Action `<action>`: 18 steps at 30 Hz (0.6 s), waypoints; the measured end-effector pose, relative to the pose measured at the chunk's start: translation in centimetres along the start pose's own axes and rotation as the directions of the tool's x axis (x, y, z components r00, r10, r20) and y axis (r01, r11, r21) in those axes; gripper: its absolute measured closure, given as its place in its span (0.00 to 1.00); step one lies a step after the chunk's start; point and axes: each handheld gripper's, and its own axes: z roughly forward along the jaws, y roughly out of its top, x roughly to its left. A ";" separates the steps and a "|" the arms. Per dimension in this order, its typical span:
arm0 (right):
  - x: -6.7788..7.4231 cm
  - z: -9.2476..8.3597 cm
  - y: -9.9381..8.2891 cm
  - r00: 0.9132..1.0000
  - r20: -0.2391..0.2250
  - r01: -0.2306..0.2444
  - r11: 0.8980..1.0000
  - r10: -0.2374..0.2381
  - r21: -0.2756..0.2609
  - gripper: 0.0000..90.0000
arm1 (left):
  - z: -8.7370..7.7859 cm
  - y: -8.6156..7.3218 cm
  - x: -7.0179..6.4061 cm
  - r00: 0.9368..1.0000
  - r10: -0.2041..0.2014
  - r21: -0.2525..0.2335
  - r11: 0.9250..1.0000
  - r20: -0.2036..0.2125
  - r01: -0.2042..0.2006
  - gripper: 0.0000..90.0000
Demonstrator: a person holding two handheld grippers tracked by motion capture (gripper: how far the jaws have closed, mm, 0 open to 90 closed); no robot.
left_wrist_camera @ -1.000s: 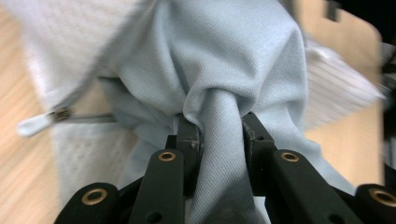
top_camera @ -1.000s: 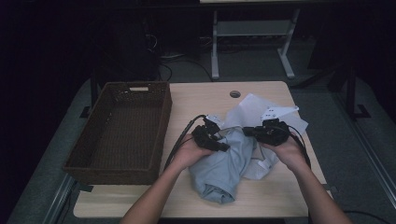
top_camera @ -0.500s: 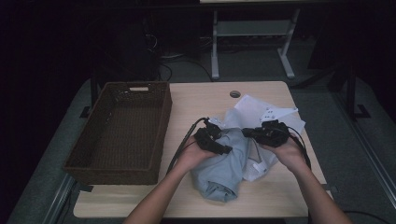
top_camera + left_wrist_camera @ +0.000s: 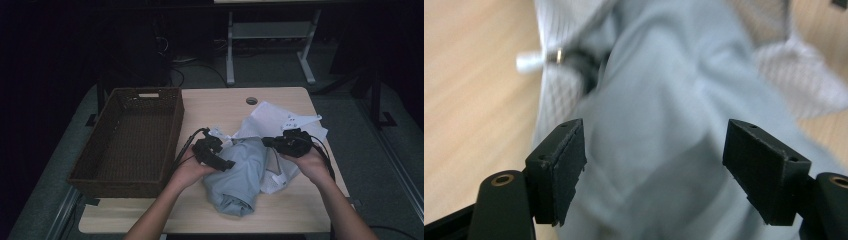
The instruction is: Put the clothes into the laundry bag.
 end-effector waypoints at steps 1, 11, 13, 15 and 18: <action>0.0 0.0 0.0 1.000 0.000 0.001 1.000 -0.001 0.000 0.98 | 0.6 -0.2 0.2 1.000 -0.012 0.011 1.000 0.016 0.012 0.32; 0.2 0.4 -0.1 1.000 -0.005 0.003 1.000 -0.003 0.011 0.98 | 4.0 -1.5 0.5 0.997 0.042 0.051 0.998 0.071 -0.045 0.67; 0.2 0.5 -0.1 1.000 -0.006 0.005 1.000 -0.005 0.012 0.98 | 4.0 -1.6 0.7 0.996 0.043 0.045 0.998 0.081 -0.046 0.79; 0.3 0.5 -0.1 1.000 -0.005 0.008 1.000 -0.008 0.013 0.98 | 3.9 -1.7 0.9 0.995 0.036 0.039 0.998 0.093 -0.040 0.85; 0.3 0.5 -0.1 1.000 -0.004 0.007 1.000 -0.007 0.015 0.98 | 3.7 -1.6 0.9 0.994 0.045 0.033 0.998 0.097 -0.049 0.88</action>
